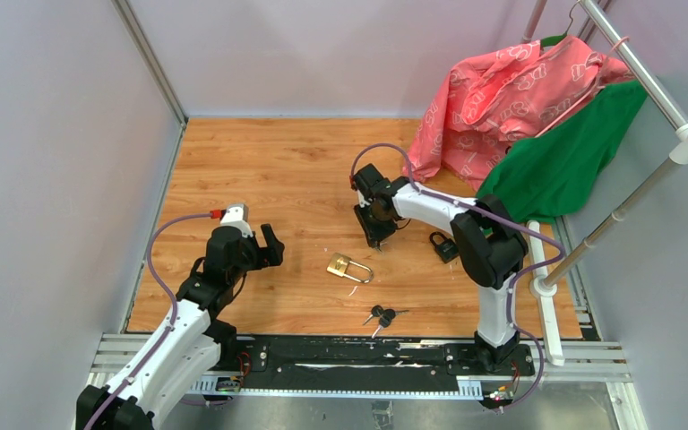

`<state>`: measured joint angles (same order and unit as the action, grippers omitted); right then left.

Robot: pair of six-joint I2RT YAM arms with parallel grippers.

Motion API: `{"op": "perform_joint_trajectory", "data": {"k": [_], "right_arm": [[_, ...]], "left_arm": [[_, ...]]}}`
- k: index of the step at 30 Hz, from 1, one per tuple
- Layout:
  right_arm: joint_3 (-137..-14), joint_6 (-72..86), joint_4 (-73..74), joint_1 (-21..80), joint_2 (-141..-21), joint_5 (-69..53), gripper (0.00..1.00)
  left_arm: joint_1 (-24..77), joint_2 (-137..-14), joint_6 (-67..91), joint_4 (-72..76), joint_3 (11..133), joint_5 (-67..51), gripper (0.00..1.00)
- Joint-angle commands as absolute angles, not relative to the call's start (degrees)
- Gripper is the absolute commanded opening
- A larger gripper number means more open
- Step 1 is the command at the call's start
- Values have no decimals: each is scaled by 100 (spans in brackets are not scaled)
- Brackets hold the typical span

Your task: Unlock with the key

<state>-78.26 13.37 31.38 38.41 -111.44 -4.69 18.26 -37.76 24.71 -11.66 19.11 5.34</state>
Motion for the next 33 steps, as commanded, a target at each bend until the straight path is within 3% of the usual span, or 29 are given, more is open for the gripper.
{"op": "perform_joint_trajectory", "data": {"k": [1, 6, 14, 26, 33], "right_arm": [[-7872, 1392, 3424, 4104, -11333, -20, 32], [-7789, 1326, 3423, 4179, -11498, 442, 25], [-7375, 1076, 3029, 4182, -11432, 520, 0], [-6648, 777, 1950, 4182, -10319, 99, 0], [-6057, 655, 1195, 4199, -9598, -477, 0]], "left_arm": [[1881, -3769, 2513, -1029, 1892, 583, 95], [1881, -3771, 2511, -1031, 1892, 589, 94], [1881, -3774, 2512, -1041, 1892, 610, 94], [1880, -3804, 2476, -1132, 2006, 449, 94], [1881, -3768, 2547, -931, 2132, -615, 92]]}}
